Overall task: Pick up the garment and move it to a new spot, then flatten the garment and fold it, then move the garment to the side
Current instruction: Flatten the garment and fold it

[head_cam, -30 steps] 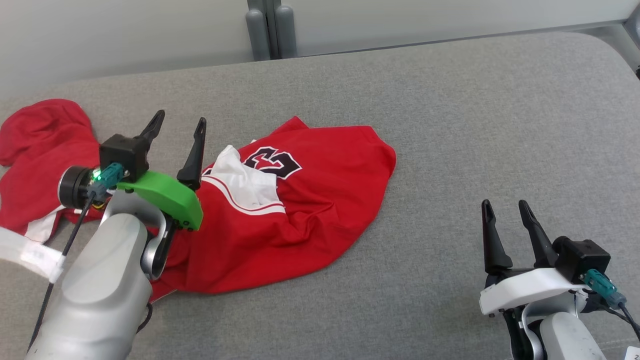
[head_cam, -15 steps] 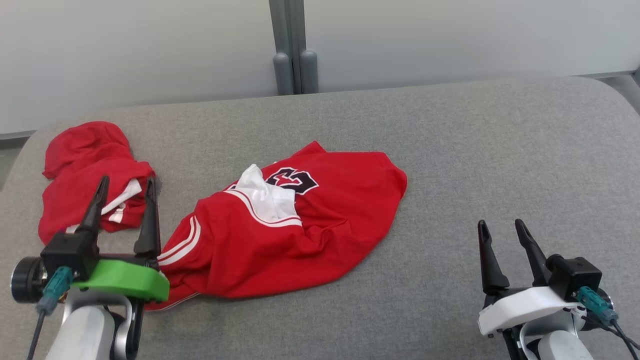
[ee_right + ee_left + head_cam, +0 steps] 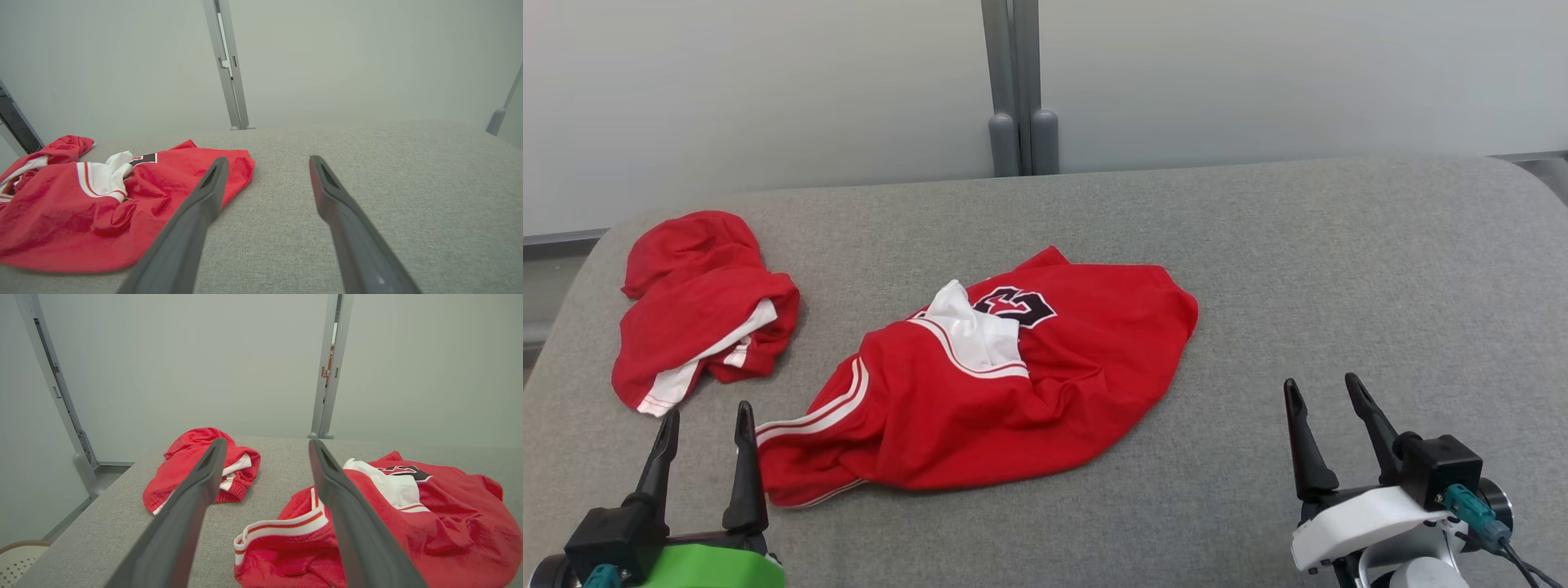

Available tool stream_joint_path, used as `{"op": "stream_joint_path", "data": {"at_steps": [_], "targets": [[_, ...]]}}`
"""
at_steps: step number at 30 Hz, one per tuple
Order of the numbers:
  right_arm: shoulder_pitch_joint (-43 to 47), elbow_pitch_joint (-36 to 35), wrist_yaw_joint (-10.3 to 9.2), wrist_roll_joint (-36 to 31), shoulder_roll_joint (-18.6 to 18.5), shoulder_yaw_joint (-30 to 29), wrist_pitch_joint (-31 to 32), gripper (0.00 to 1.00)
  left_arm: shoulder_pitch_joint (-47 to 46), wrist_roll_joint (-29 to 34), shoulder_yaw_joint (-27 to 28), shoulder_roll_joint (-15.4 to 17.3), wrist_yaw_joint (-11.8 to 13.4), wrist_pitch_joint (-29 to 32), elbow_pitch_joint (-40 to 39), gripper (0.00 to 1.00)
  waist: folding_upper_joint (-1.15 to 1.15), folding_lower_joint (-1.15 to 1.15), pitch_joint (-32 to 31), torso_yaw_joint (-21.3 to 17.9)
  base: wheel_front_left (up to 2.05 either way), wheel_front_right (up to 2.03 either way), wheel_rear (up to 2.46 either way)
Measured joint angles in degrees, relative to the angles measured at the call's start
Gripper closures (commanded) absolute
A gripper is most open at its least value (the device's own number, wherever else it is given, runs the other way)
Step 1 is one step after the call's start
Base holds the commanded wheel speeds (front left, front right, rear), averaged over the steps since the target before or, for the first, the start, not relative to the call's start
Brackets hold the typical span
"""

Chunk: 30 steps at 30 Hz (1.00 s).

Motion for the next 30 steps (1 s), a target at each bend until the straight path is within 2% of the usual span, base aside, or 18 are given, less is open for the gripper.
{"op": "stream_joint_path", "data": {"at_steps": [14,30], "targets": [[1.78,-2.42,0.0,-0.43,0.02,2.58,1.52,0.0,0.96,4.35,4.38,-3.8,-3.37,0.0,1.29,0.0,0.0,0.0,-0.37,0.71,0.0,0.0,0.0],[1.88,-2.43,0.0,-0.15,0.02,2.79,1.8,0.0,0.56,6.76,6.23,-5.22,-5.25,0.0,3.2,0.0,0.0,0.0,0.03,0.38,0.0,0.0,0.0]]}}
